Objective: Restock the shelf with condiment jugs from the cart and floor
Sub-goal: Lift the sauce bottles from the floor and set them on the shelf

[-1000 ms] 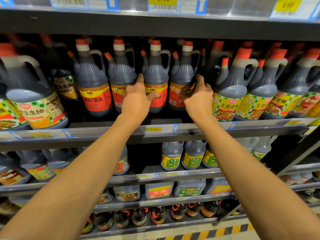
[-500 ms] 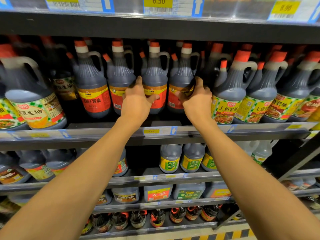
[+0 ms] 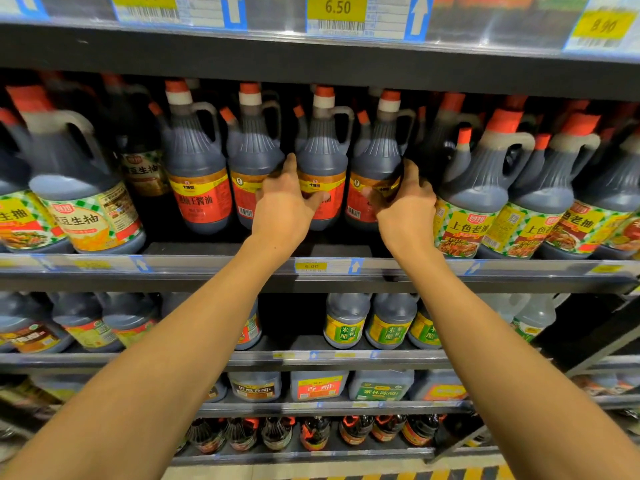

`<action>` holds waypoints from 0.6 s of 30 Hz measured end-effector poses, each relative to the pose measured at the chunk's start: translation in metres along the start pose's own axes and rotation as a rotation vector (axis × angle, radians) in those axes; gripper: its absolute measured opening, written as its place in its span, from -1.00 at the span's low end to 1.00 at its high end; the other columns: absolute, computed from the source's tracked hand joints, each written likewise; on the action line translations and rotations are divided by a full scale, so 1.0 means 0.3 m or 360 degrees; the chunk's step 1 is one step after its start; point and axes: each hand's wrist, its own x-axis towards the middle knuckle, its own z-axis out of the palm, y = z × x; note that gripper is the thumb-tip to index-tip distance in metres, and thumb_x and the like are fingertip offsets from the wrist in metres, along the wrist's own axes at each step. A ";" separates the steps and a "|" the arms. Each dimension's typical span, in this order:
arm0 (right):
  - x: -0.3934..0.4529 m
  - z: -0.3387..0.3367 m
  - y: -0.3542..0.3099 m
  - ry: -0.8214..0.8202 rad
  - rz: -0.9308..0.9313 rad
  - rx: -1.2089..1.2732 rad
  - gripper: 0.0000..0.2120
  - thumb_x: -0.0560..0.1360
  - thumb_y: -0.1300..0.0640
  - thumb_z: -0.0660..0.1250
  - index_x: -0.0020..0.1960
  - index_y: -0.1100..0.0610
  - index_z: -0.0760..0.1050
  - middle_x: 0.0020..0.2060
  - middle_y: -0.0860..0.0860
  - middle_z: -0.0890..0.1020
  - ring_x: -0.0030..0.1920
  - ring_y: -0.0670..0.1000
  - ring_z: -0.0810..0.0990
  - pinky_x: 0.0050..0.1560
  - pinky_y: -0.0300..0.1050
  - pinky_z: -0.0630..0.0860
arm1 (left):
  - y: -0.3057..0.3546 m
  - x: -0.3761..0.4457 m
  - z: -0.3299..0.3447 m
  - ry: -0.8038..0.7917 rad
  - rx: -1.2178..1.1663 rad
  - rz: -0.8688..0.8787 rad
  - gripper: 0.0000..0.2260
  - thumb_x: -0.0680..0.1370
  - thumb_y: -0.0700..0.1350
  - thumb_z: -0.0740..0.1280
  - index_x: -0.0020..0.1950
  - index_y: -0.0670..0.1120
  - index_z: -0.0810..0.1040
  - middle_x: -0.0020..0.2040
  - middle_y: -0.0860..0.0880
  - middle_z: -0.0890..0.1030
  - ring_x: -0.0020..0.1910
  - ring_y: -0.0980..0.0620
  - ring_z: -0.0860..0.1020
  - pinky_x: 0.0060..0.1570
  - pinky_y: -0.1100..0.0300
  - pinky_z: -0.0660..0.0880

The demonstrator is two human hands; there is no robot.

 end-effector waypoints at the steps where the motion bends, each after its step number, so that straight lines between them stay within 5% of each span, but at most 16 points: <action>1: 0.000 -0.001 0.000 0.0004 -0.0003 -0.0003 -0.30 0.50 0.03 0.48 0.54 0.13 0.26 0.23 0.28 0.50 0.22 0.31 0.52 0.20 0.06 0.47 | 0.001 -0.001 -0.002 0.0006 0.0008 0.0007 -0.23 0.49 0.16 0.46 0.57 -0.12 0.26 0.09 -0.23 0.63 0.13 -0.25 0.57 0.18 -0.14 0.53; 8: 0.003 0.000 0.005 -0.0010 0.0006 -0.0049 -0.30 0.52 0.05 0.47 0.55 0.13 0.25 0.25 0.30 0.50 0.22 0.32 0.52 0.17 0.03 0.46 | 0.012 -0.019 -0.013 -0.0025 0.0034 -0.0035 -0.24 0.49 0.16 0.45 0.58 -0.10 0.24 0.13 -0.23 0.62 0.16 -0.25 0.56 0.20 -0.12 0.51; 13: 0.003 -0.001 0.006 -0.0021 0.0025 -0.0086 -0.31 0.51 0.08 0.46 0.55 0.12 0.25 0.24 0.28 0.50 0.19 0.33 0.54 0.16 0.07 0.49 | 0.076 -0.014 -0.041 -0.0257 0.0143 -0.0232 -0.03 0.46 0.25 0.45 0.65 -0.01 -0.05 0.37 -0.27 0.44 0.36 -0.30 0.40 0.31 -0.10 0.39; 18: 0.014 -0.004 0.009 -0.0073 0.0054 -0.0125 -0.31 0.53 0.15 0.43 0.56 0.10 0.20 0.27 0.27 0.48 0.20 0.33 0.53 0.12 0.04 0.48 | 0.079 0.005 -0.026 -0.0210 0.0256 -0.0215 -0.07 0.46 0.26 0.44 0.63 -0.08 0.05 0.41 -0.21 0.47 0.35 -0.31 0.44 0.27 -0.12 0.43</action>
